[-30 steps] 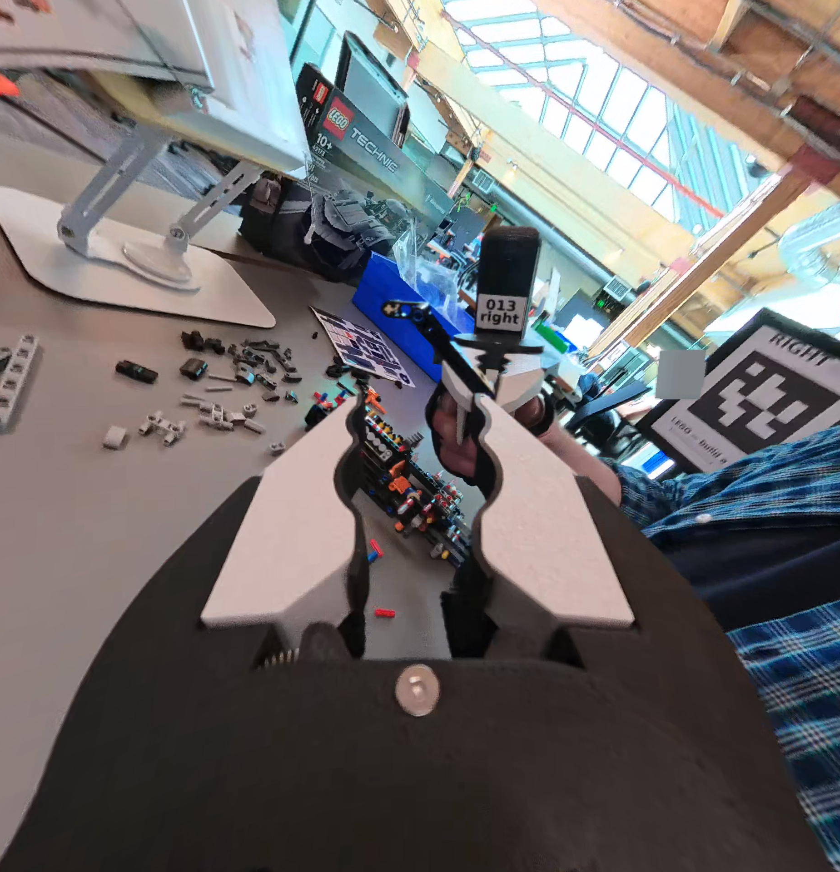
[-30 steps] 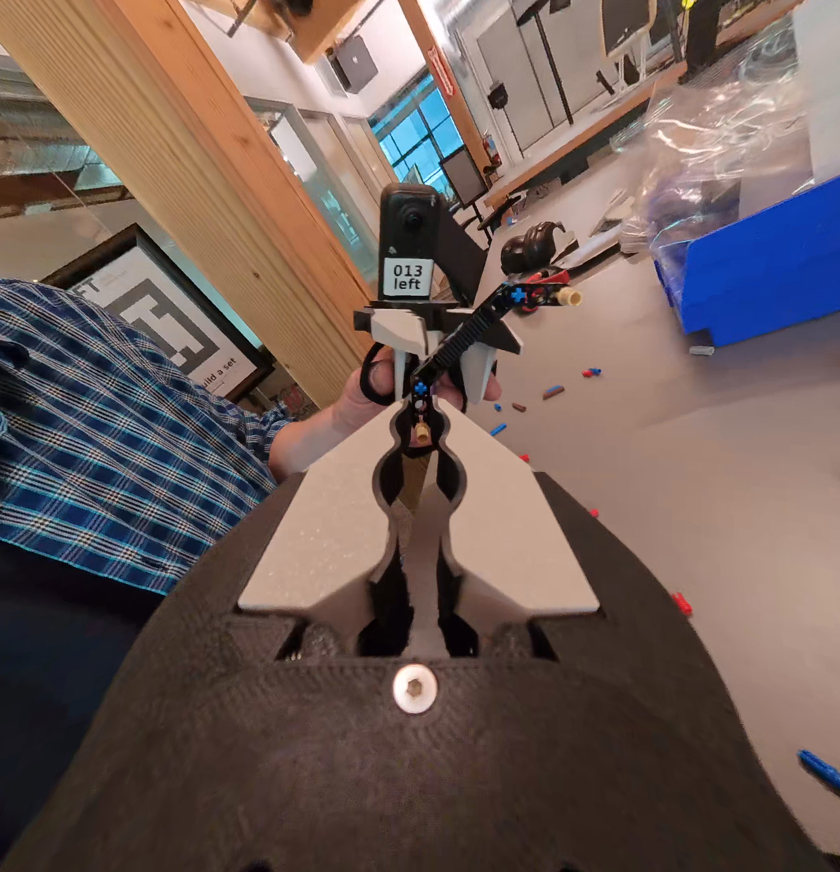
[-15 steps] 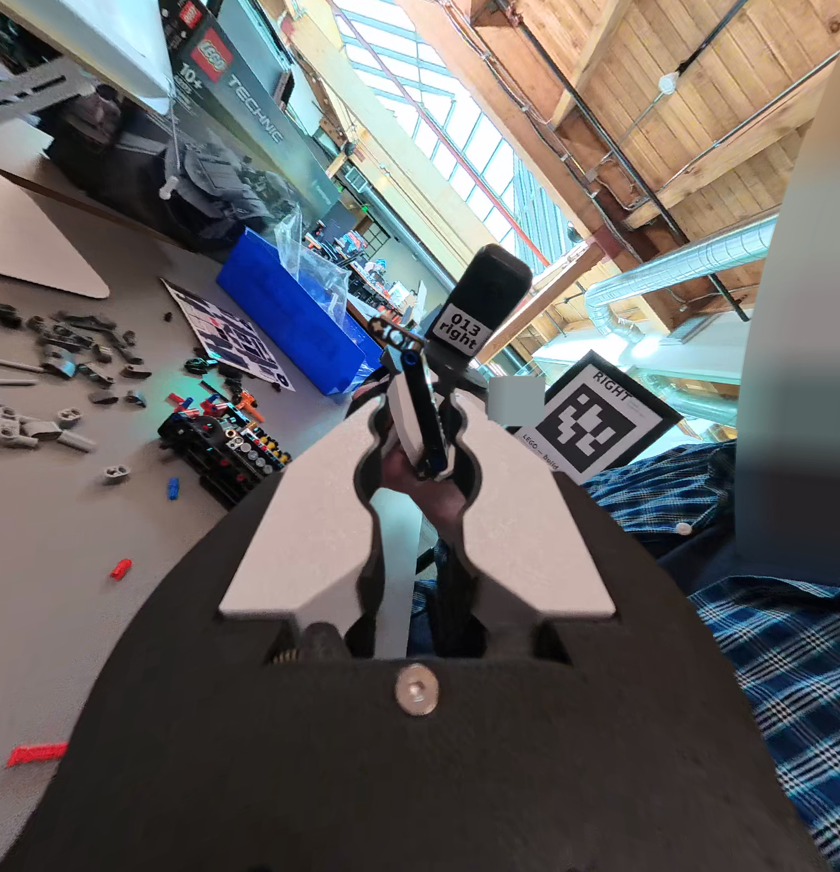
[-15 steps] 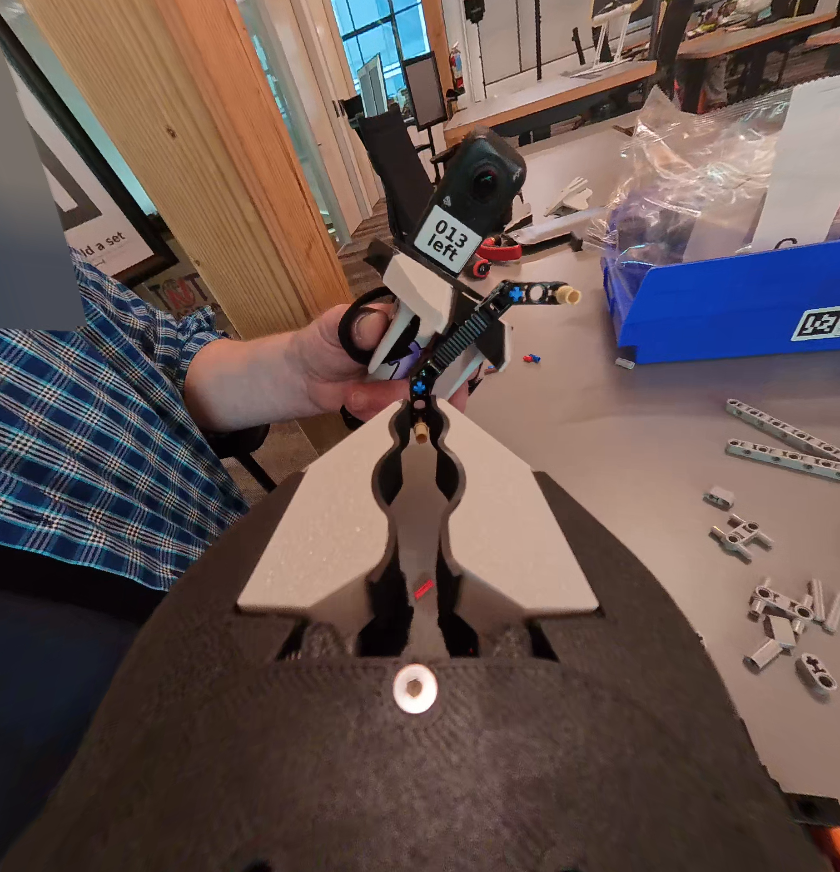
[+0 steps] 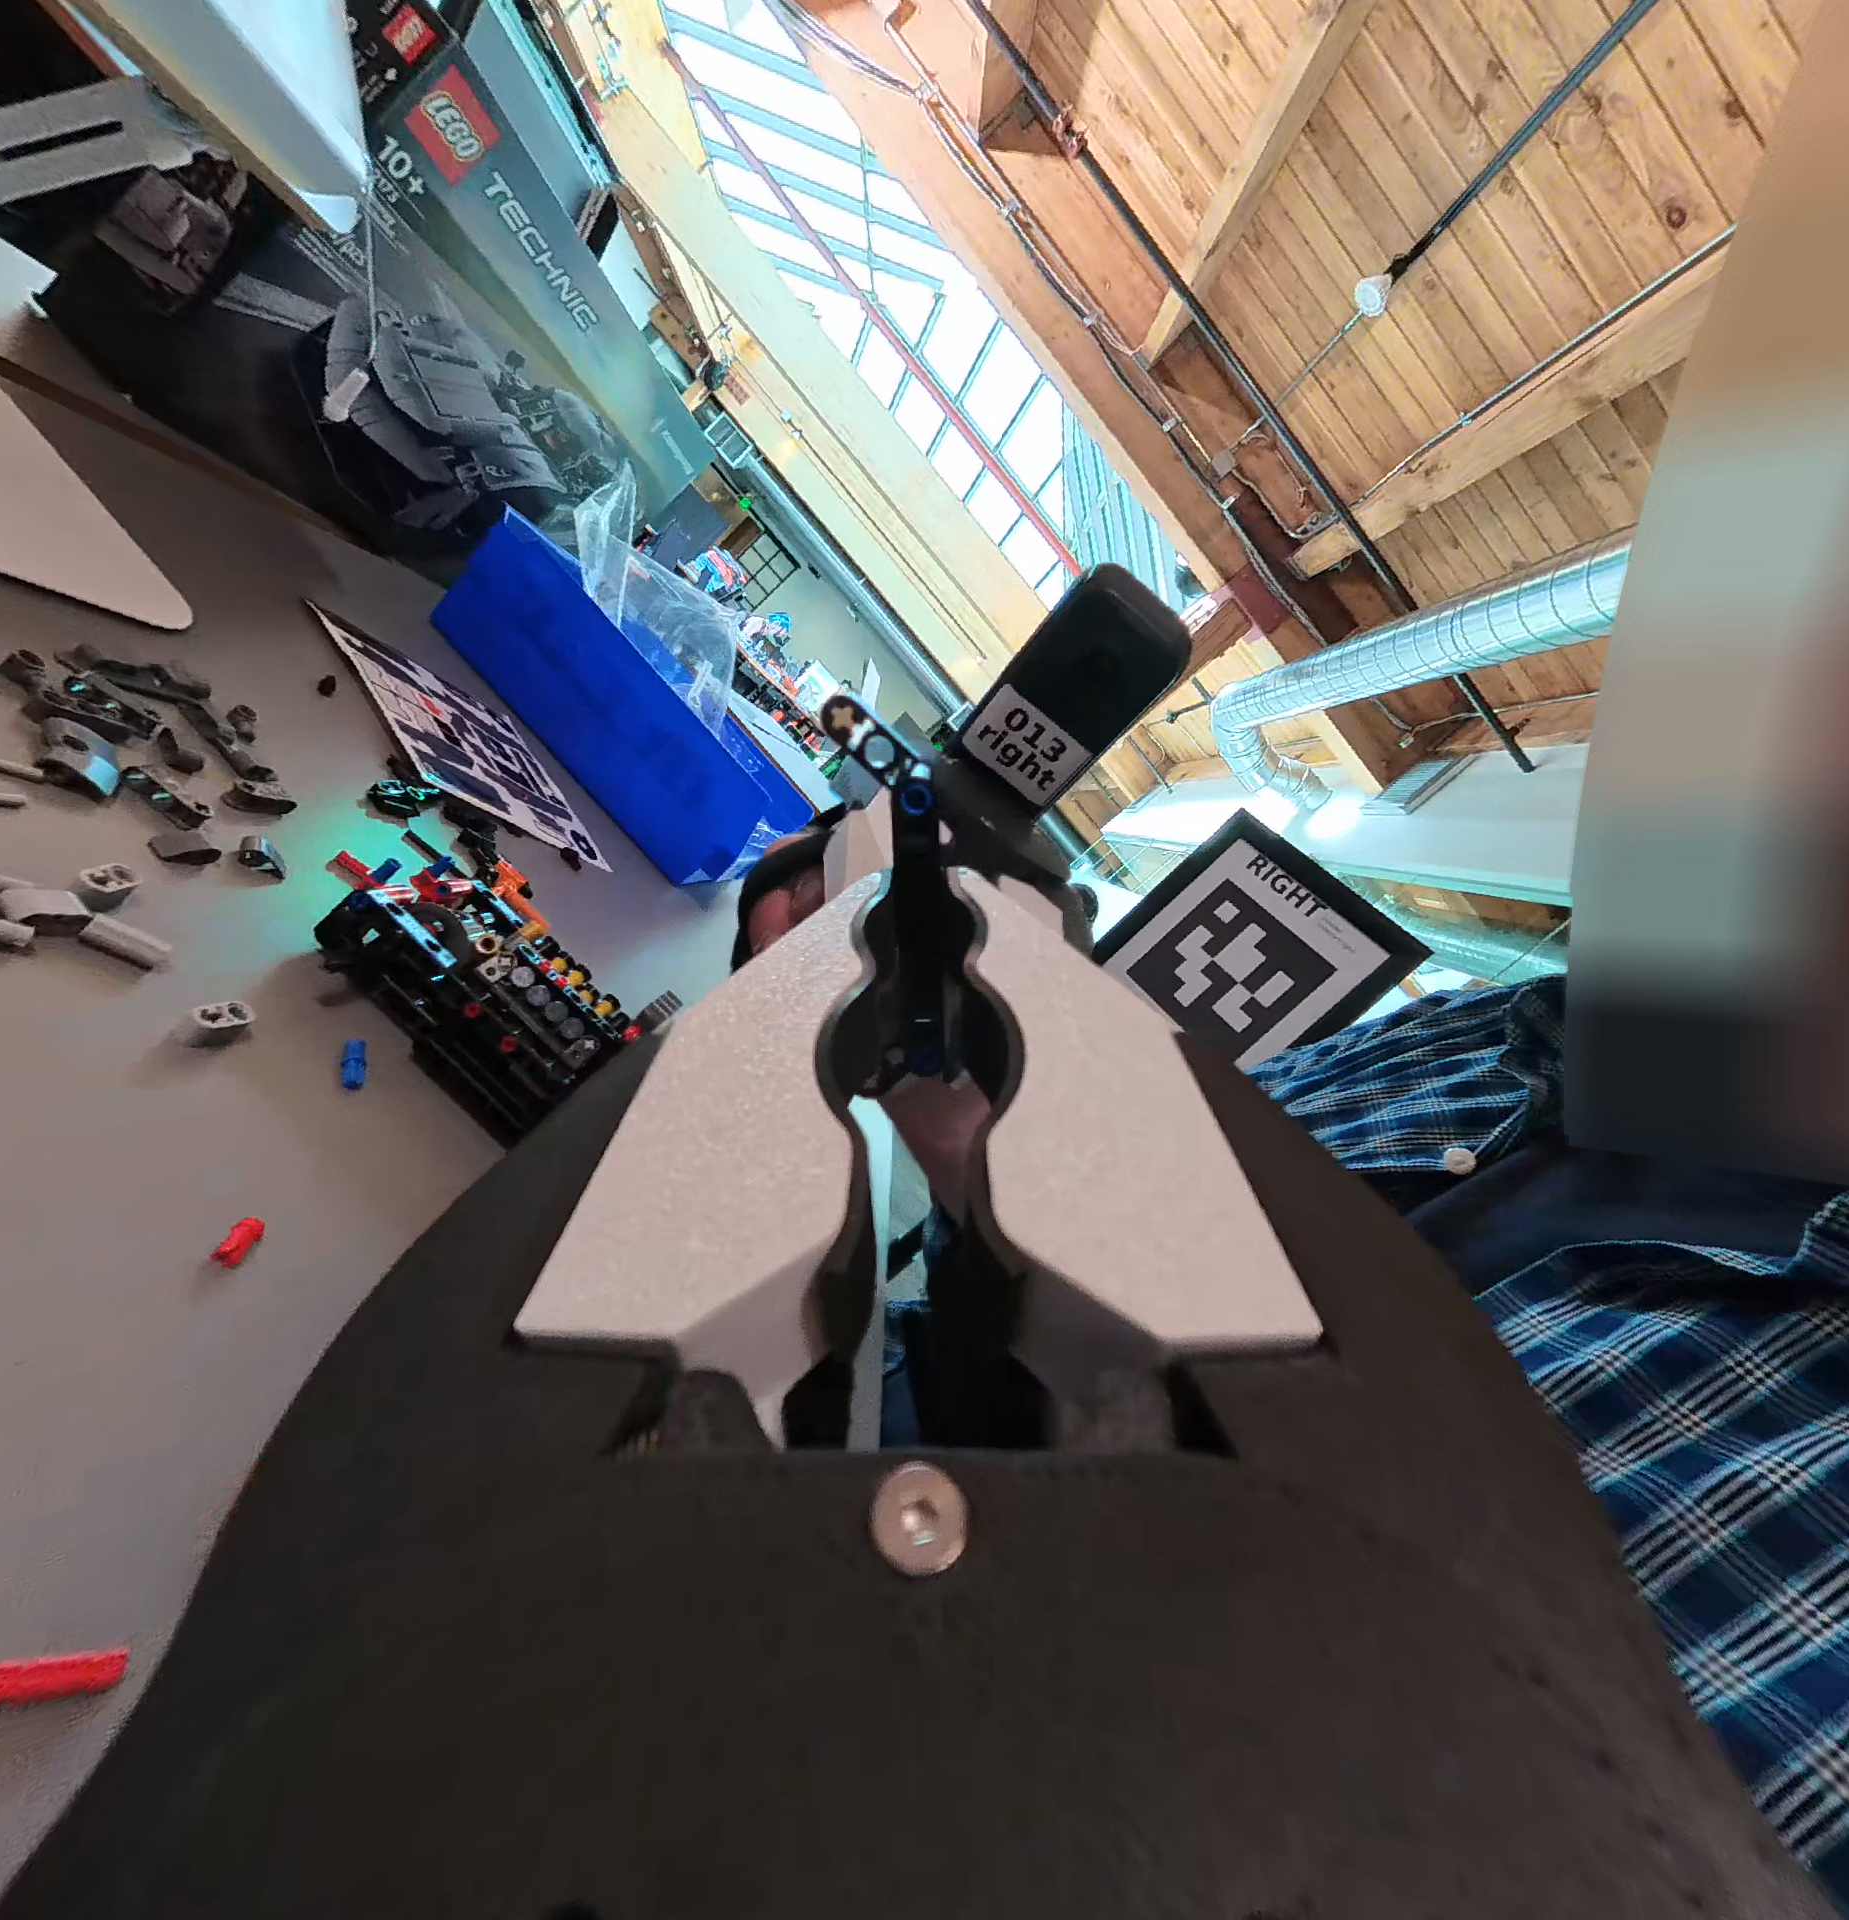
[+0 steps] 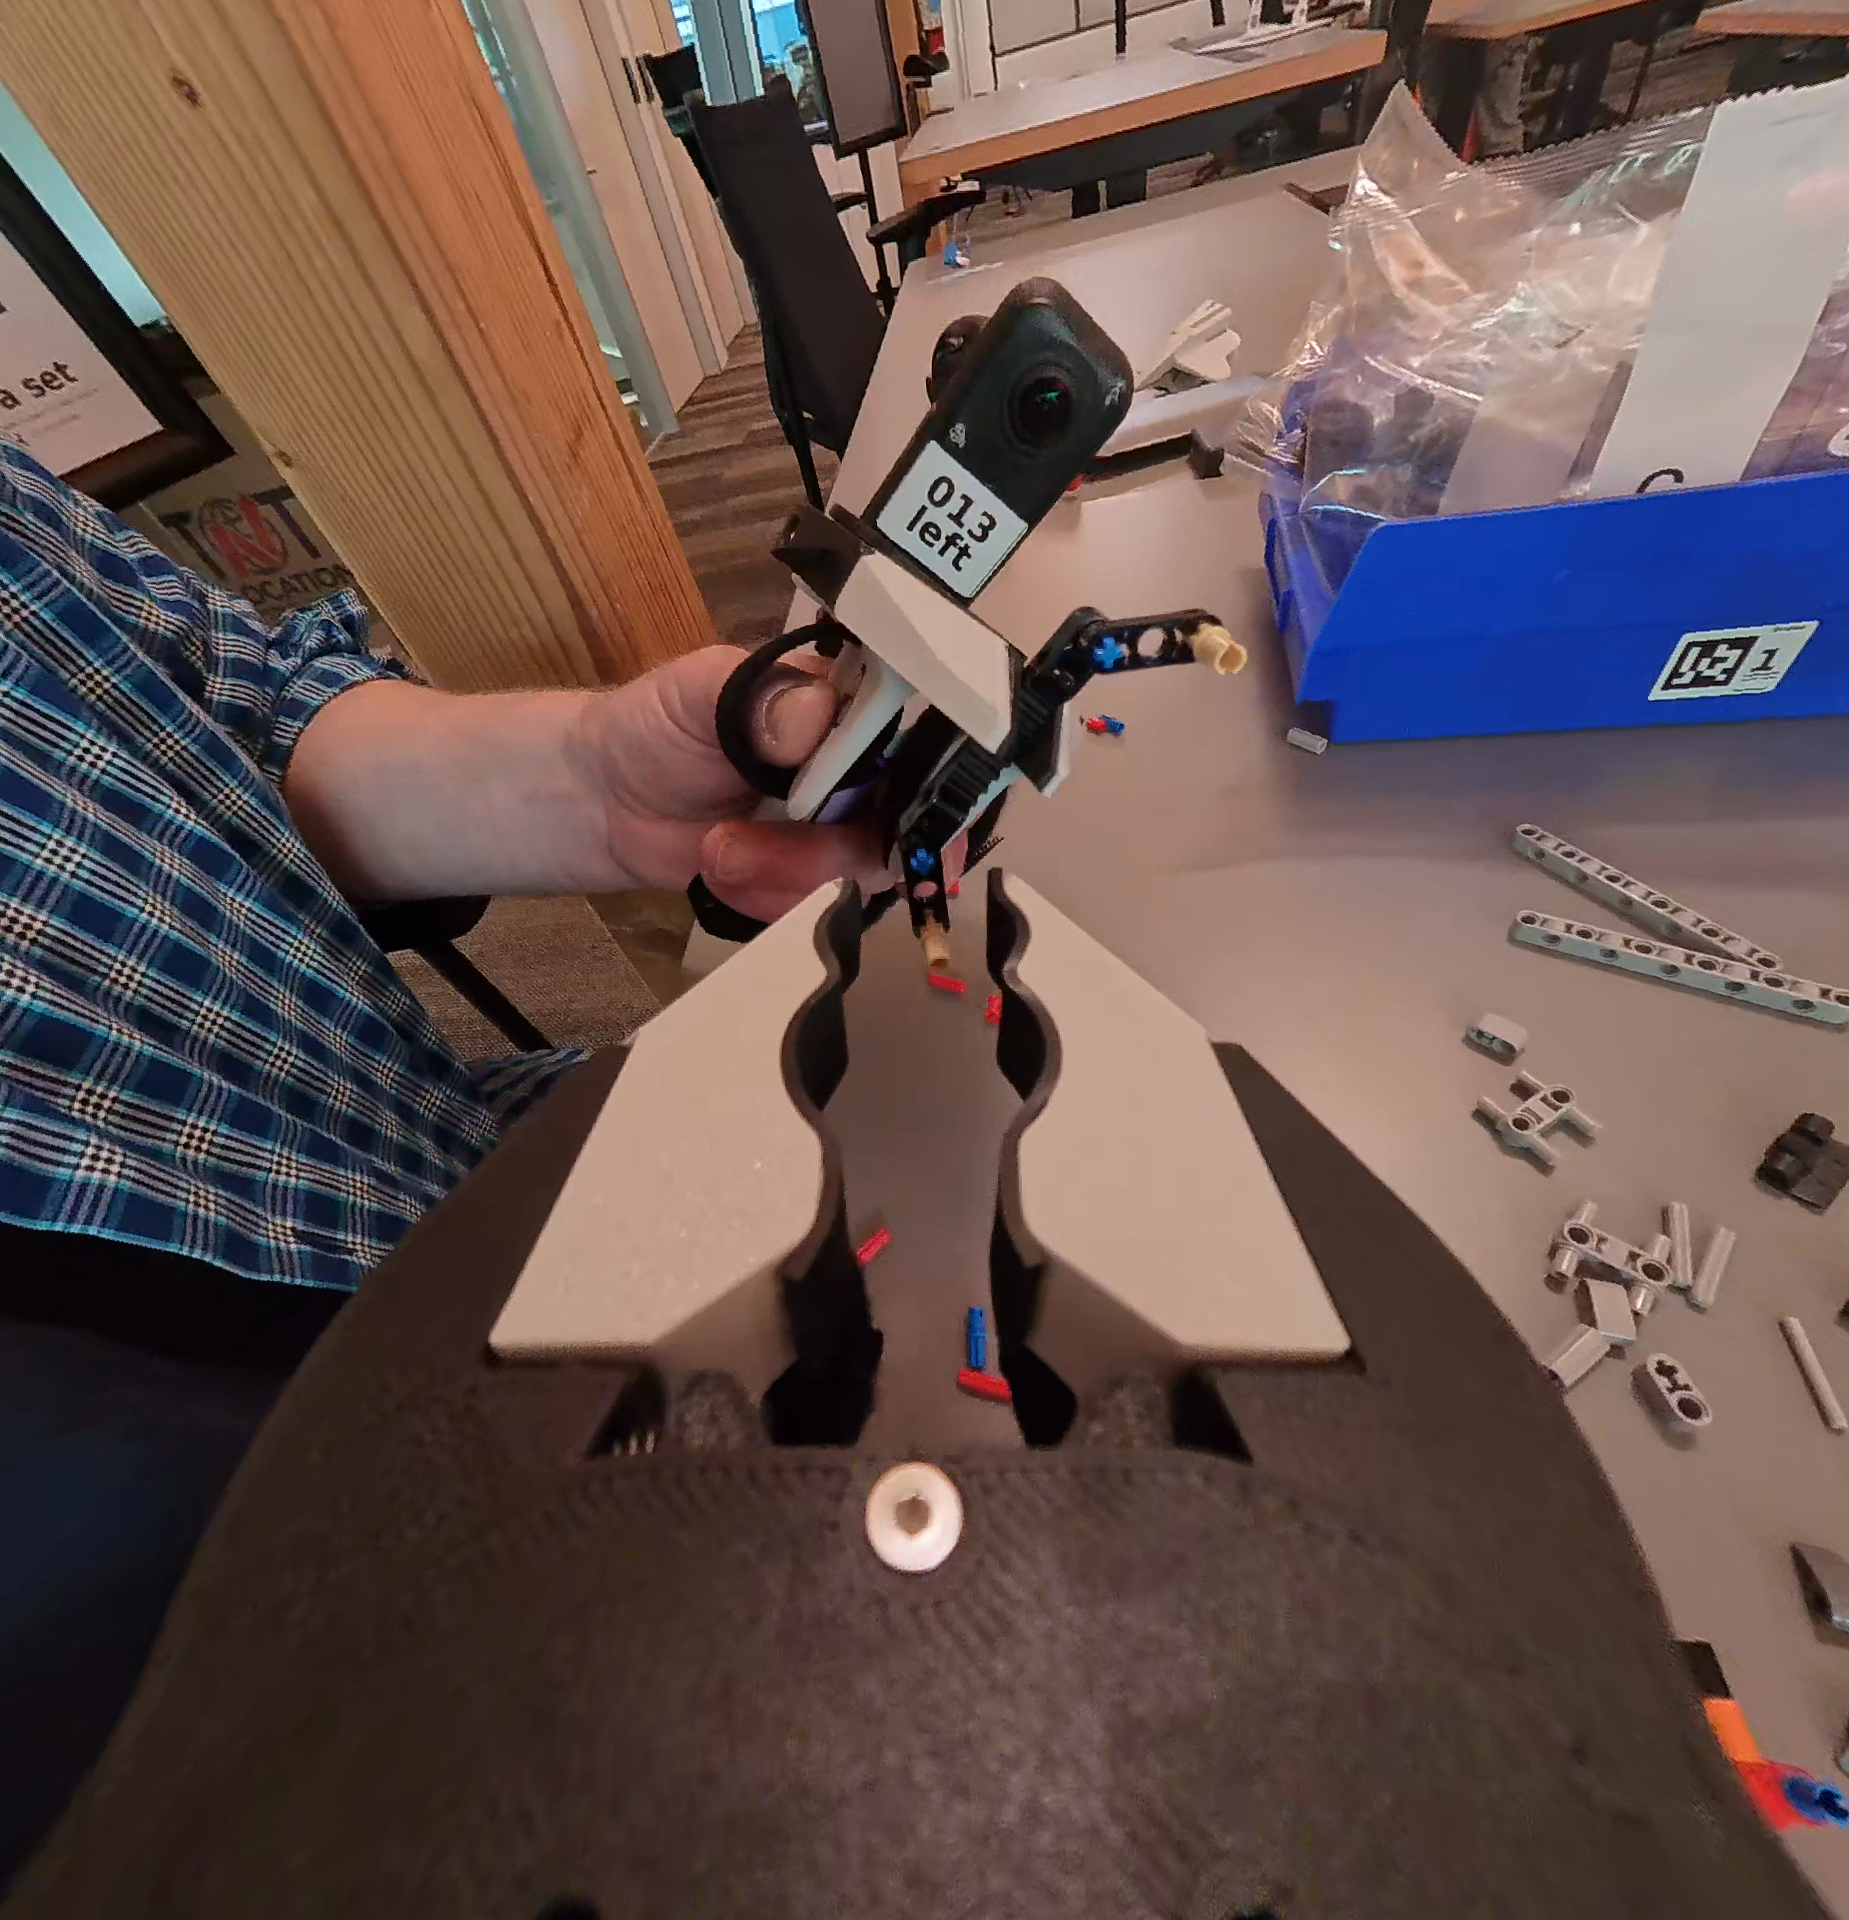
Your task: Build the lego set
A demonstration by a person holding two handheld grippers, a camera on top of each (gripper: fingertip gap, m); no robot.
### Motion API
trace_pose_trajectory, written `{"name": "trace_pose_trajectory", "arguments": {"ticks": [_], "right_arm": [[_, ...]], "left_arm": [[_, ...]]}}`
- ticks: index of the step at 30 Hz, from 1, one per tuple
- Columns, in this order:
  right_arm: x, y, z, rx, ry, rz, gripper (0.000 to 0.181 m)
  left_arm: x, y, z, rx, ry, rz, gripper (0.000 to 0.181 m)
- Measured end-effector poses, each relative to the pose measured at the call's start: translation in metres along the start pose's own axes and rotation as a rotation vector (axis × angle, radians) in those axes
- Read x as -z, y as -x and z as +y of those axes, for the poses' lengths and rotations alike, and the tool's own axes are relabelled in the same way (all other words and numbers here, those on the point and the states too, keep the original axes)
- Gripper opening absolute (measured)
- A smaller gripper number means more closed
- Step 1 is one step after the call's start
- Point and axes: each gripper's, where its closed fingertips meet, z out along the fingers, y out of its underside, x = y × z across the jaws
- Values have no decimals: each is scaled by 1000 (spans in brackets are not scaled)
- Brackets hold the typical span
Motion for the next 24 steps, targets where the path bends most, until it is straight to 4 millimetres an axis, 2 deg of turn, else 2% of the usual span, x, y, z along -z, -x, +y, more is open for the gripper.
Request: {"name": "trace_pose_trajectory", "arguments": {"ticks": [11, 24], "right_arm": [[0, -10, 6, -13, 20, 30, 29], [14, -13, 7, -23, 4, 65, 29]], "left_arm": [[8, 12, 2, 18, -6, -14, 7], [5, 14, 5, 26, 9, -9, 7]]}}
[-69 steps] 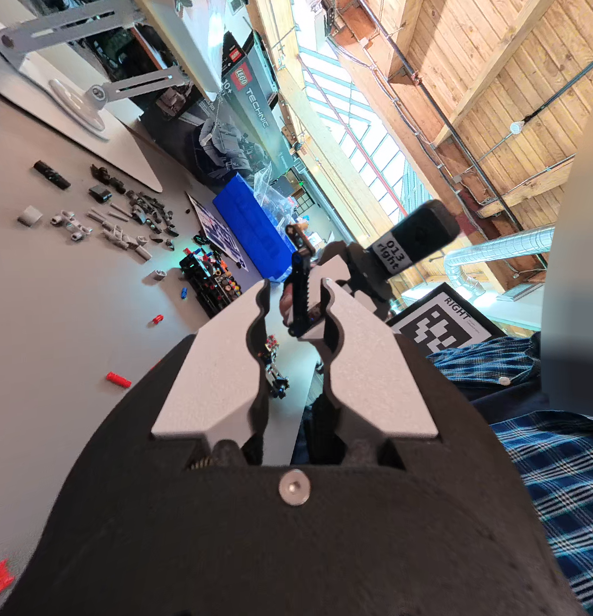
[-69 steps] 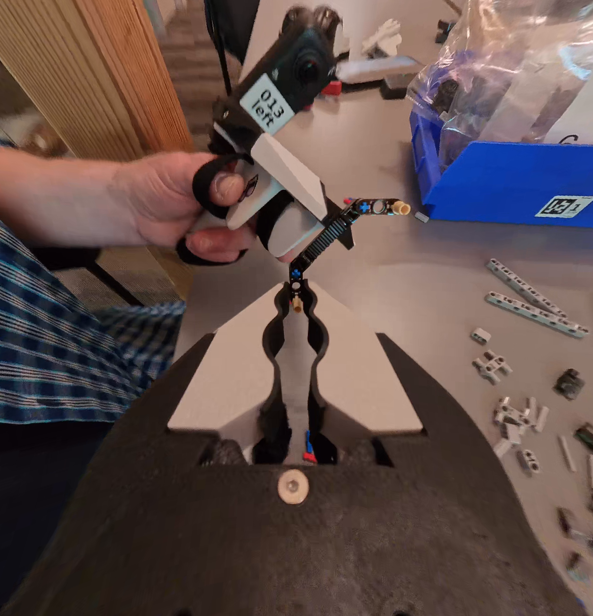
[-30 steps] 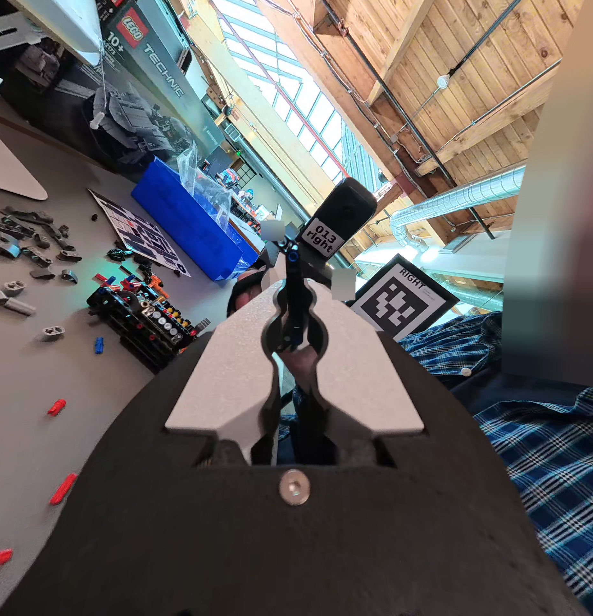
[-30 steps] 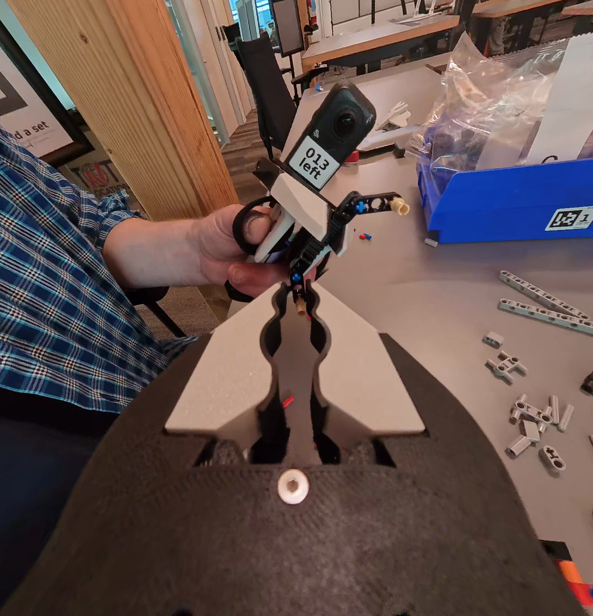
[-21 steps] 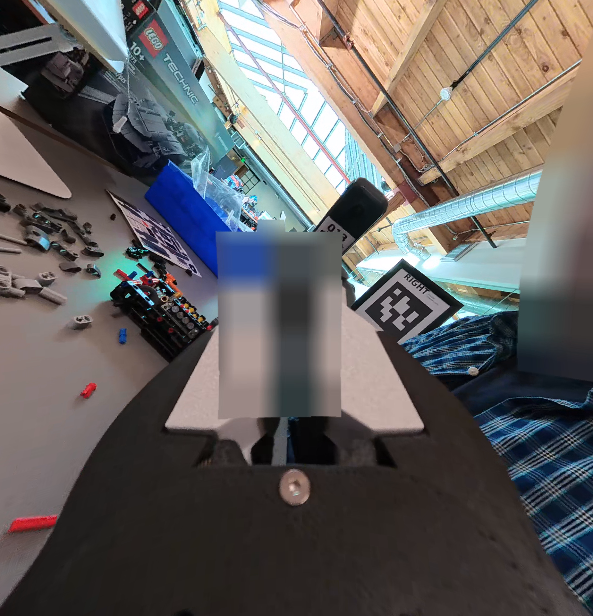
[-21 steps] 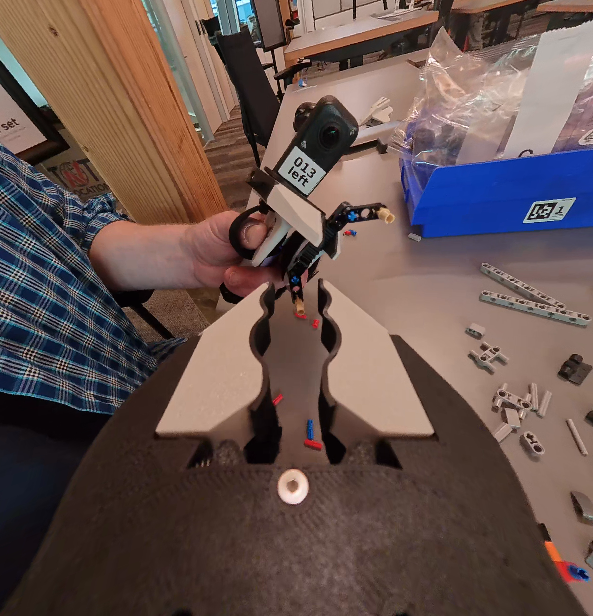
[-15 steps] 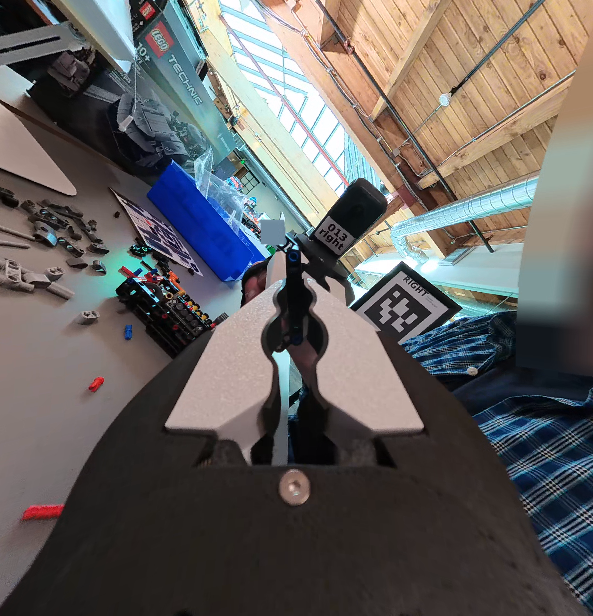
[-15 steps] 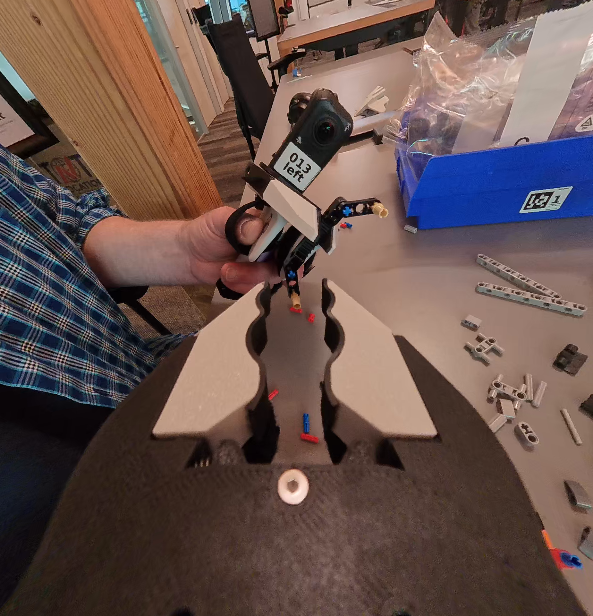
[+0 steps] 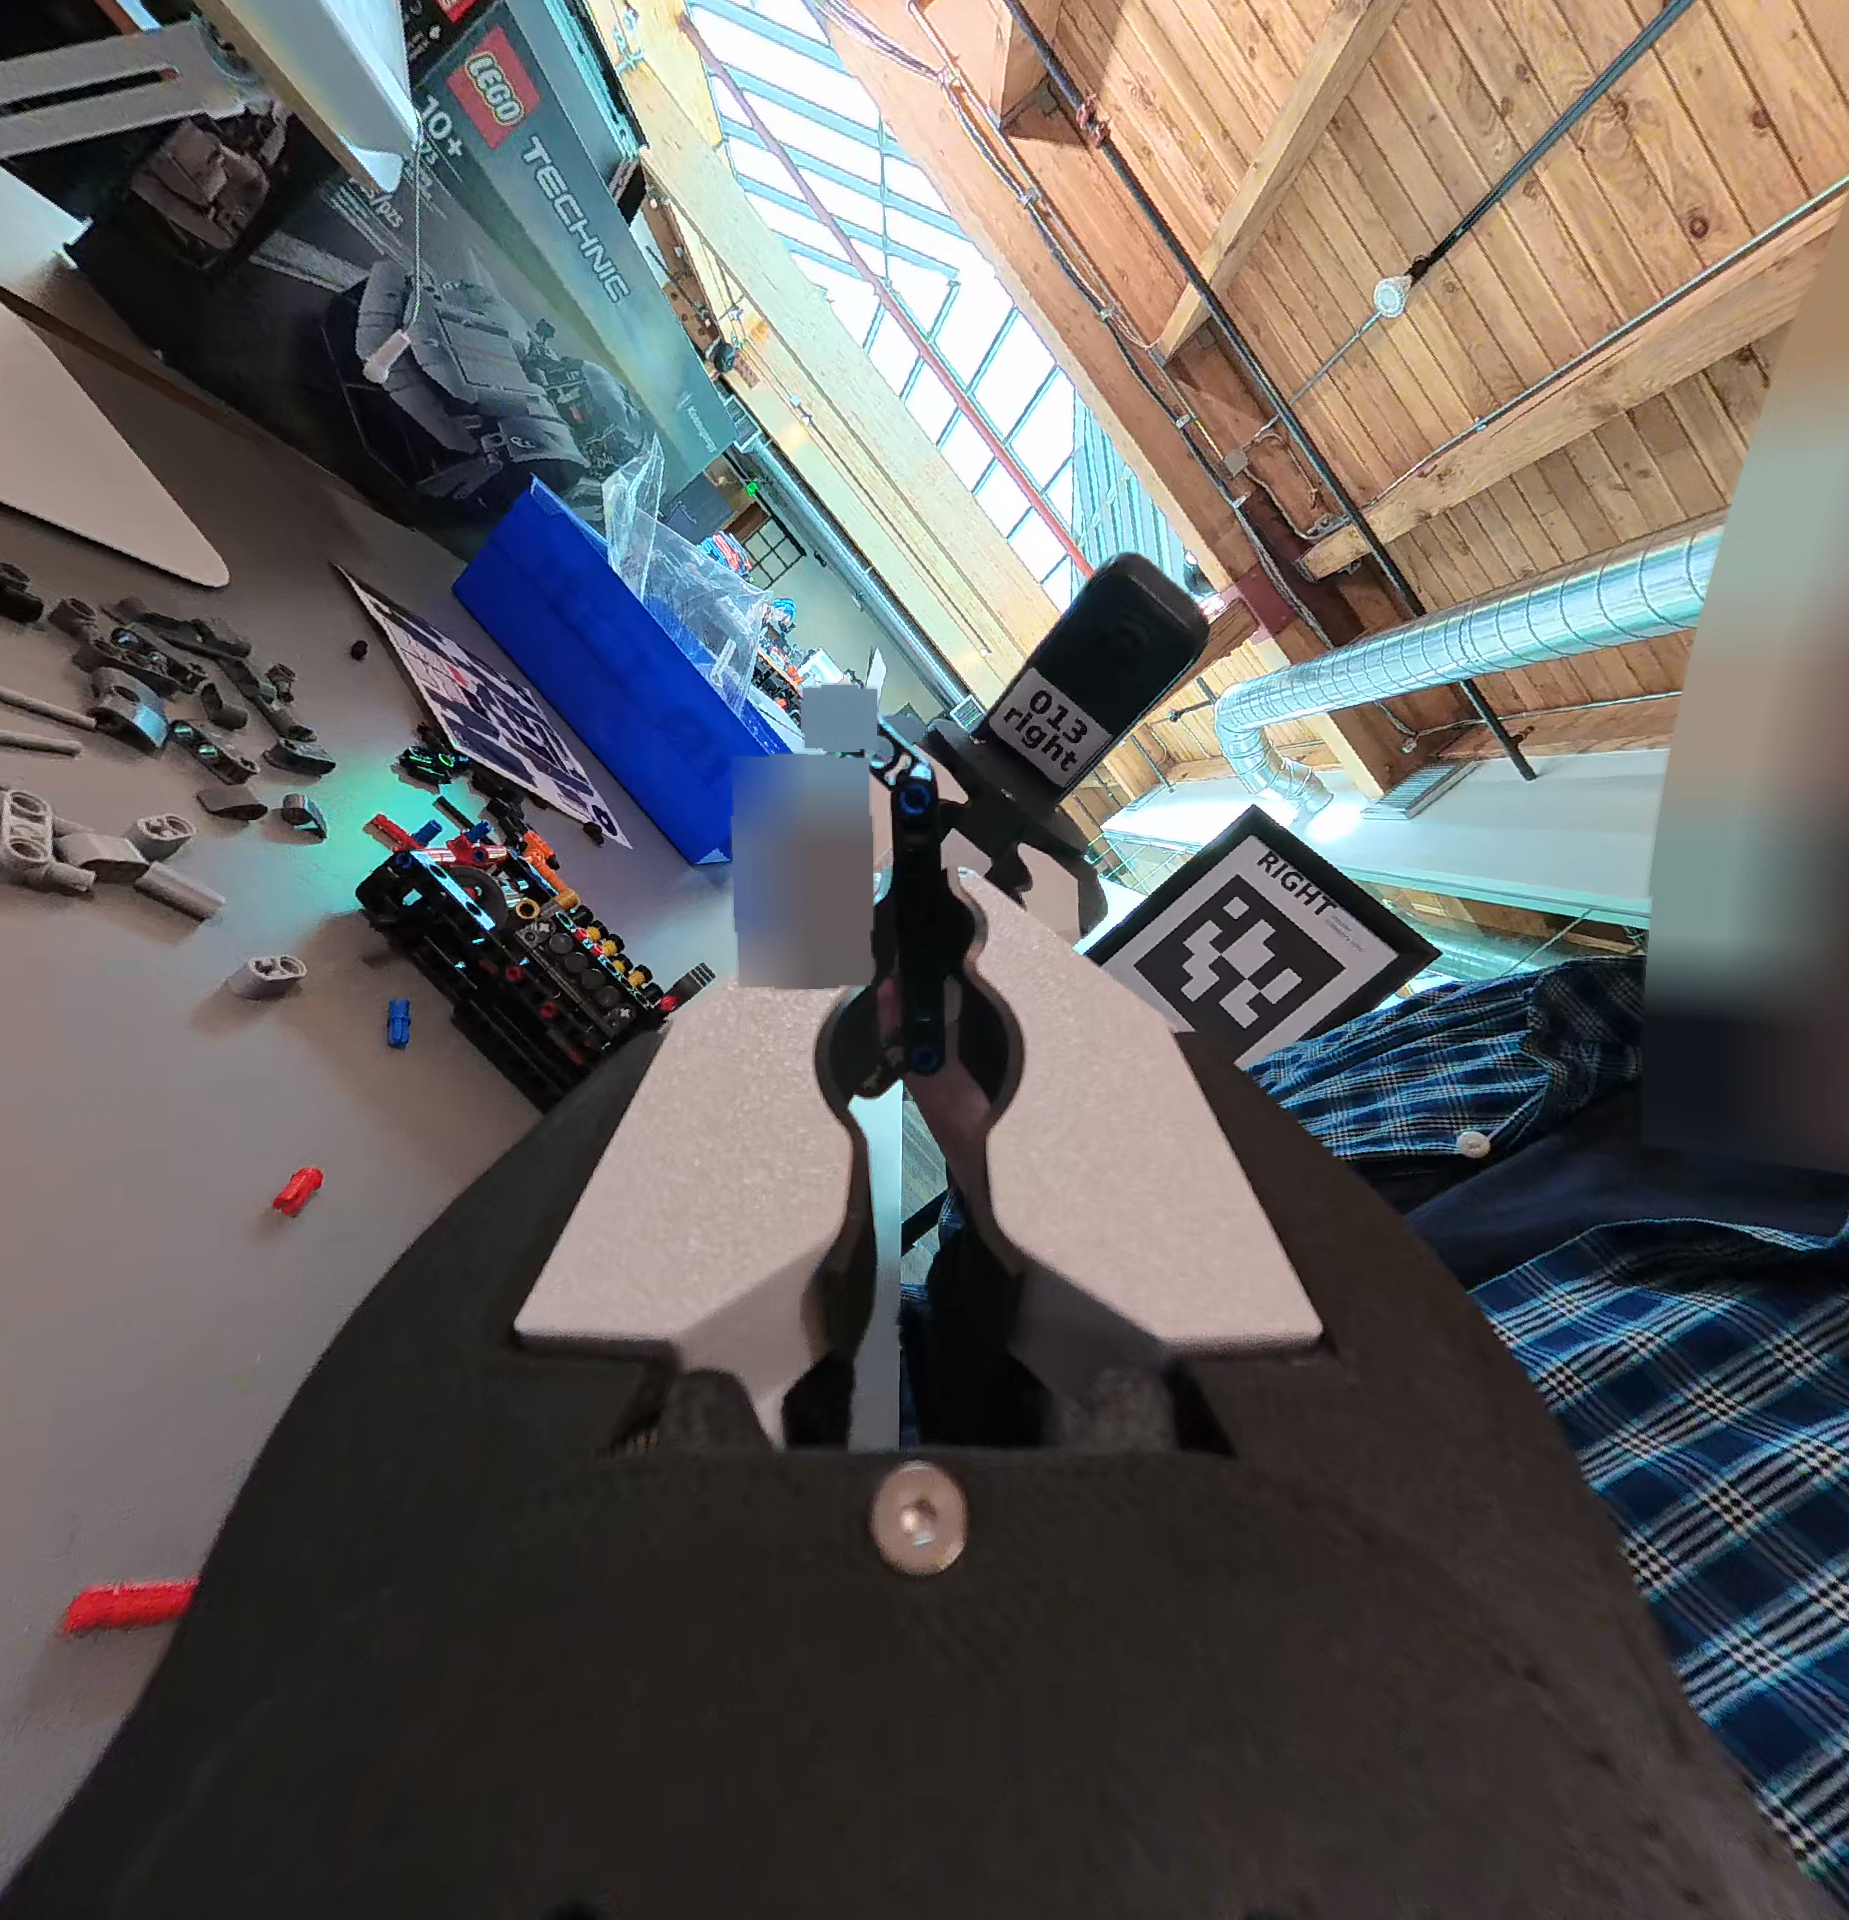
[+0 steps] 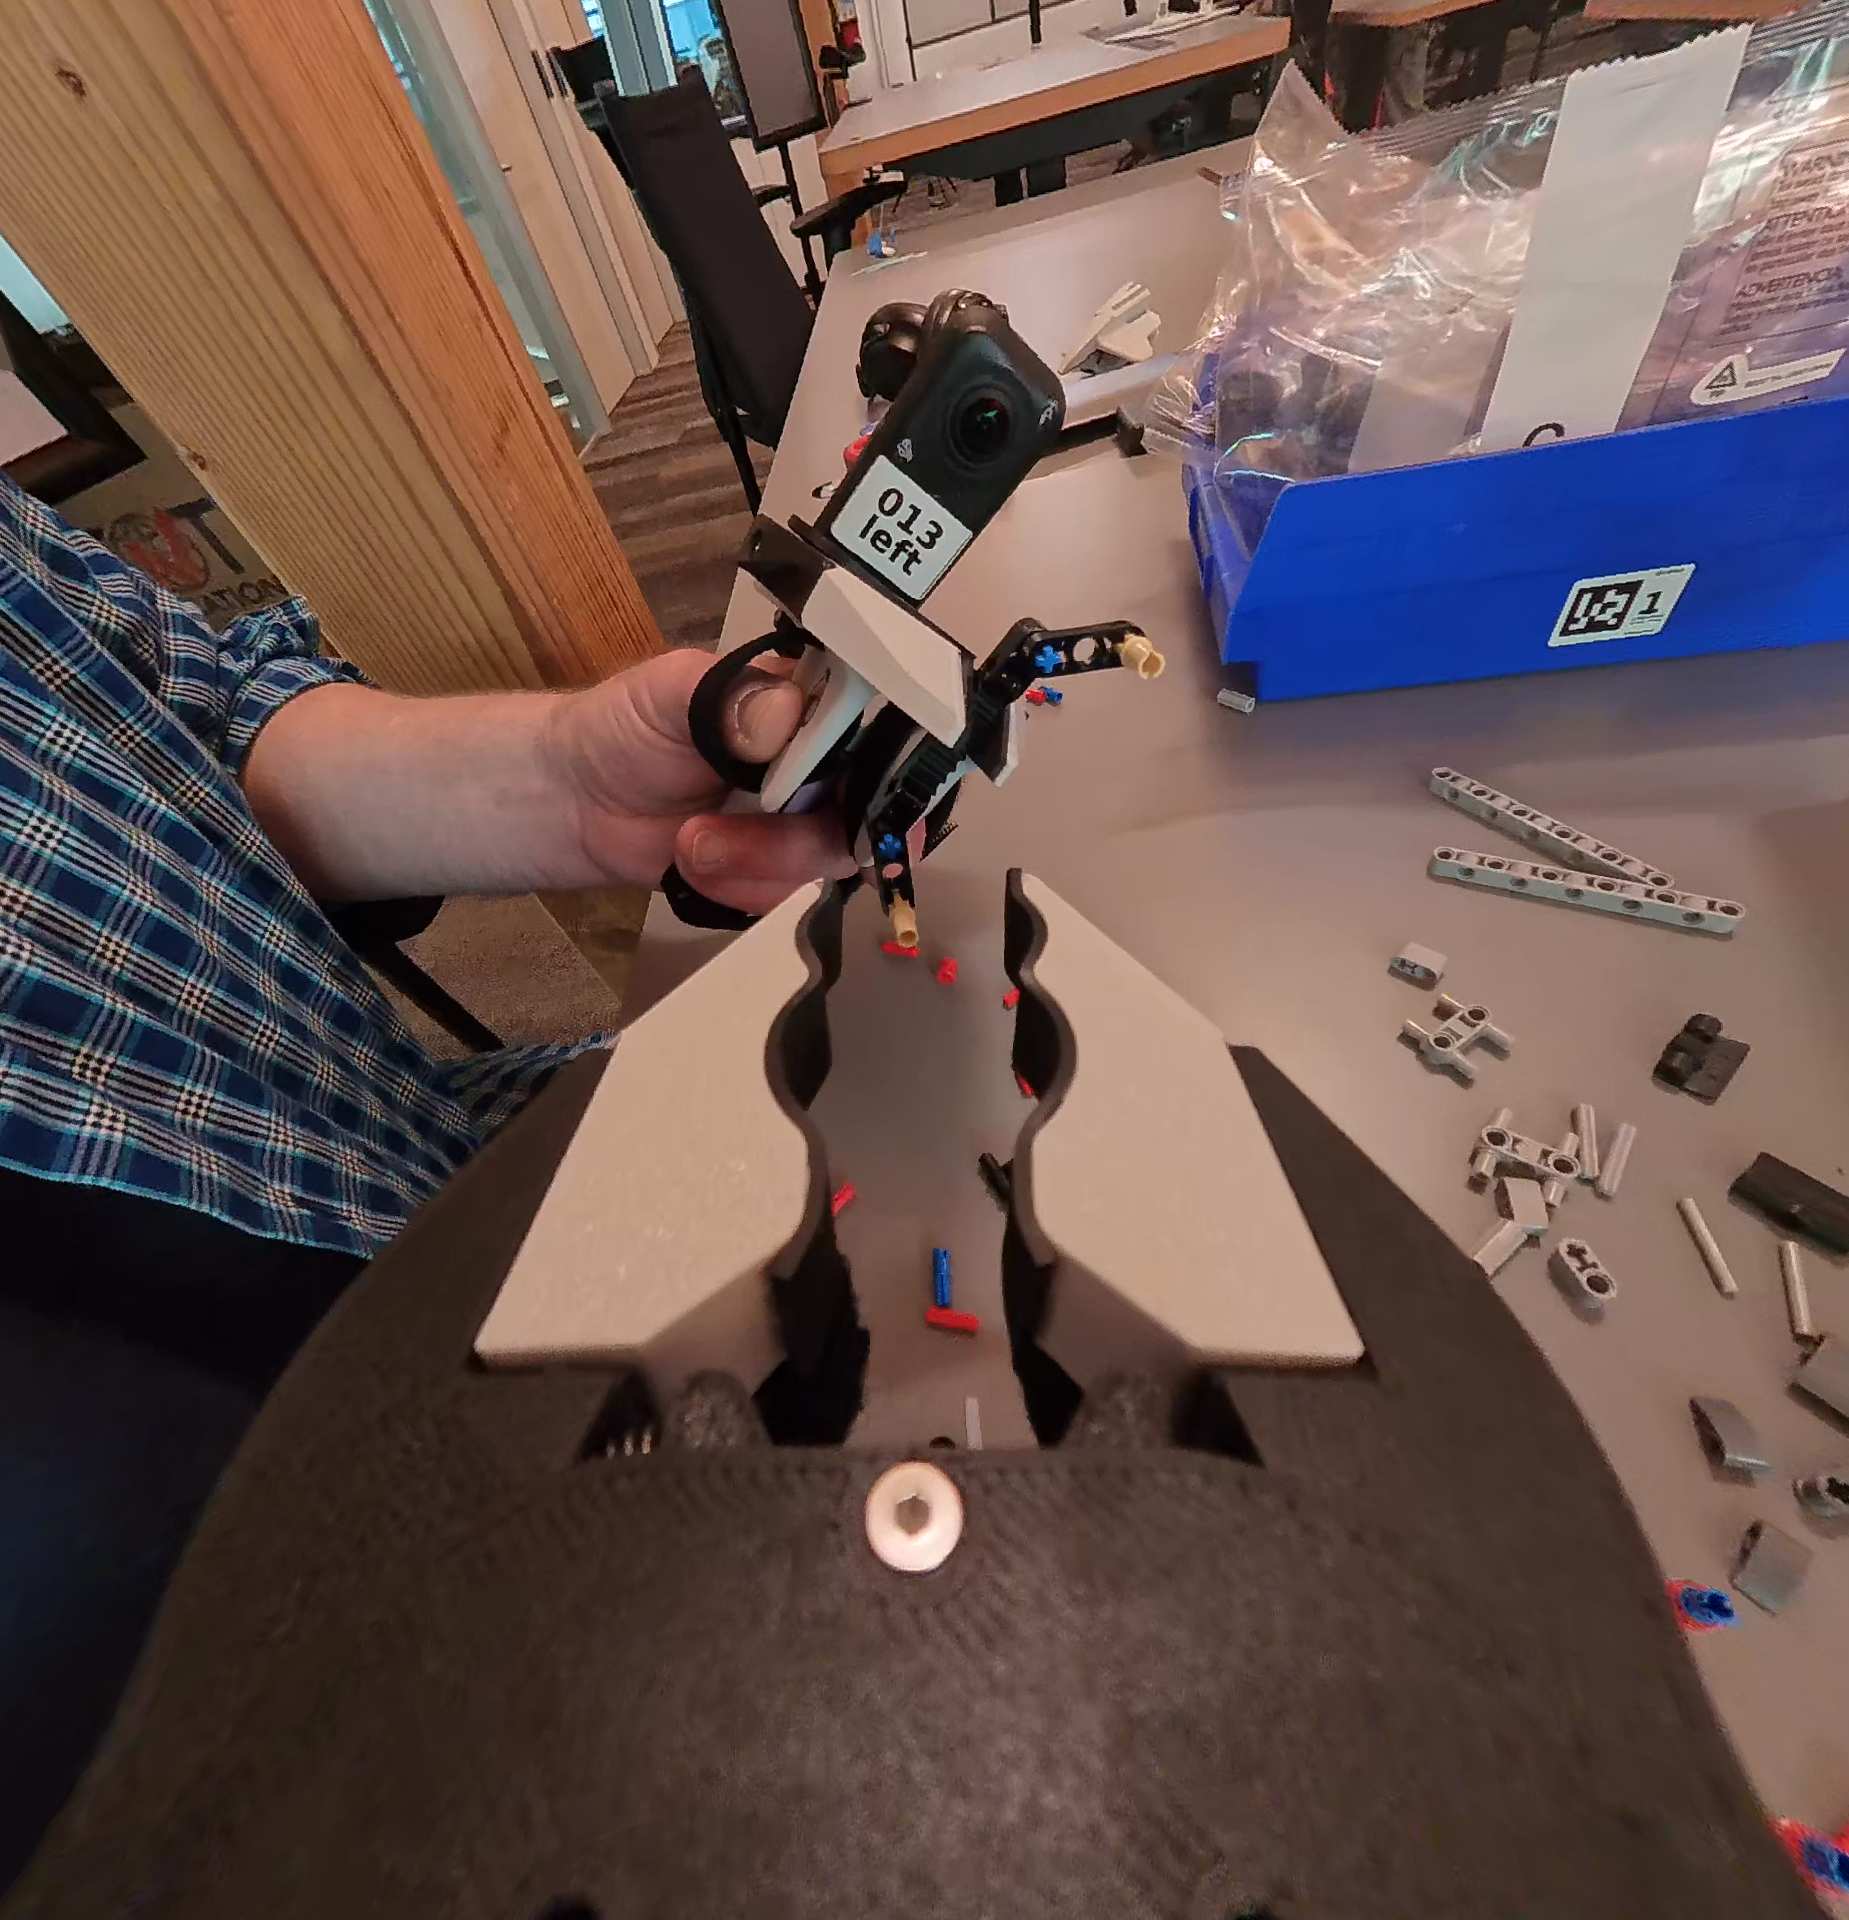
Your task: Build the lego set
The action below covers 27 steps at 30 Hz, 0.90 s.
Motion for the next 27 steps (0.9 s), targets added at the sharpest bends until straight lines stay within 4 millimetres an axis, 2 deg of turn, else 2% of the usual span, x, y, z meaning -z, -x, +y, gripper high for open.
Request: {"name": "trace_pose_trajectory", "arguments": {"ticks": [15, 22, 27], "right_arm": [[19, -3, 1, -15, -27, 56, 29], [34, -19, -18, 74, -42, 215, 16], [31, -24, -26, 112, -12, 259, 14]], "left_arm": [[-9, 0, 10, 18, 41, 19, 7], [-17, -4, 19, 5, 91, 45, 7], [-25, -10, 28, -46, 145, 48, 7]]}}
